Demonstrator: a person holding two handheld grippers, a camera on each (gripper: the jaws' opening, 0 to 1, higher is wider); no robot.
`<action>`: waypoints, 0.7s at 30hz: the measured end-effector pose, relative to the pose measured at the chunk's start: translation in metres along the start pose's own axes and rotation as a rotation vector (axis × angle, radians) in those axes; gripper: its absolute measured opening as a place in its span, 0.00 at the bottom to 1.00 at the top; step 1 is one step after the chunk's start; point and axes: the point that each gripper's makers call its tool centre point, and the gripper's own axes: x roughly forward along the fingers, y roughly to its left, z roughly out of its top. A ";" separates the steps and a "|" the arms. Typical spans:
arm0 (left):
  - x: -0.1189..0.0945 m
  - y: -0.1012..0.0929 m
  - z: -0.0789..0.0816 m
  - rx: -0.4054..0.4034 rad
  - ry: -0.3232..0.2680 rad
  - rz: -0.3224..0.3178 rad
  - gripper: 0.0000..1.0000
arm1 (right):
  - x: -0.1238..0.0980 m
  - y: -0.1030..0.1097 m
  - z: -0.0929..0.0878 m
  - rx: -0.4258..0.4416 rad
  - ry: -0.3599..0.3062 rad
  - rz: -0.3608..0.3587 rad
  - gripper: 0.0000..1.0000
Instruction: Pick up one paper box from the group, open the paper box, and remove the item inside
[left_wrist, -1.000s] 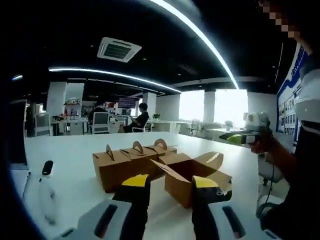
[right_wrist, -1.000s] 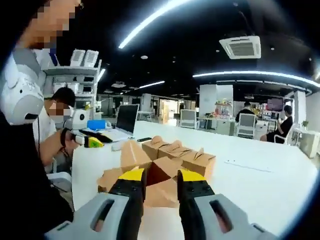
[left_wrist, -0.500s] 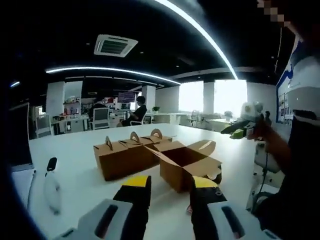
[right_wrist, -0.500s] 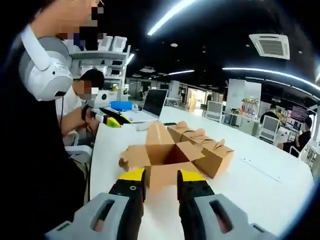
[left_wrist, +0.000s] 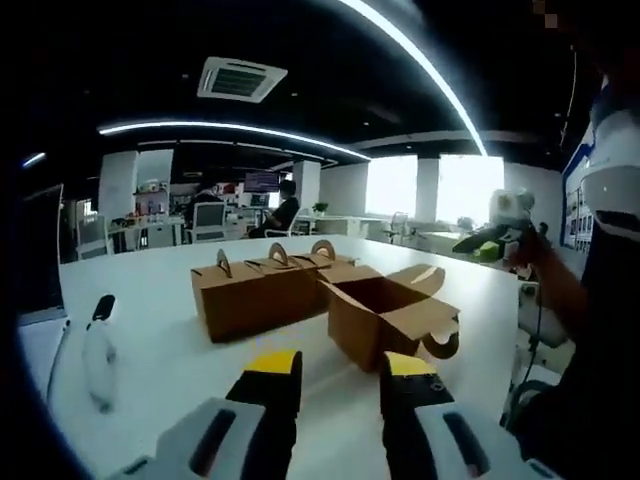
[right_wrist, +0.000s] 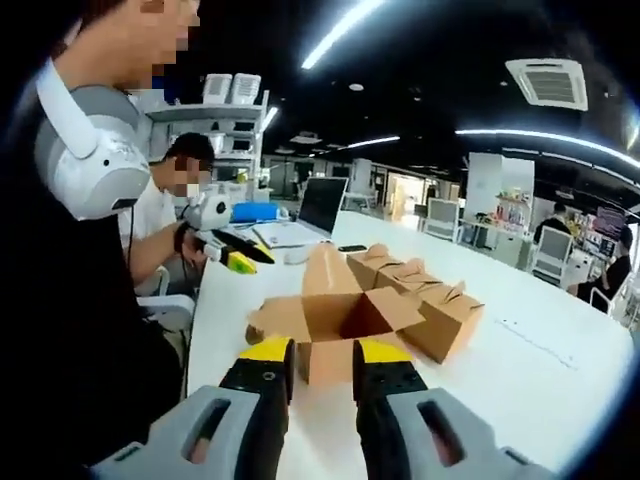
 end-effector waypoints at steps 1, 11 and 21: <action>0.000 0.000 0.001 0.000 0.001 -0.001 0.33 | 0.002 0.001 0.000 -0.003 0.003 0.002 0.25; 0.011 -0.004 -0.001 -0.011 0.013 -0.019 0.33 | 0.005 -0.011 -0.002 0.072 -0.006 -0.010 0.26; 0.015 -0.017 -0.003 -0.012 0.003 -0.075 0.33 | 0.013 -0.011 0.003 0.151 -0.043 0.033 0.26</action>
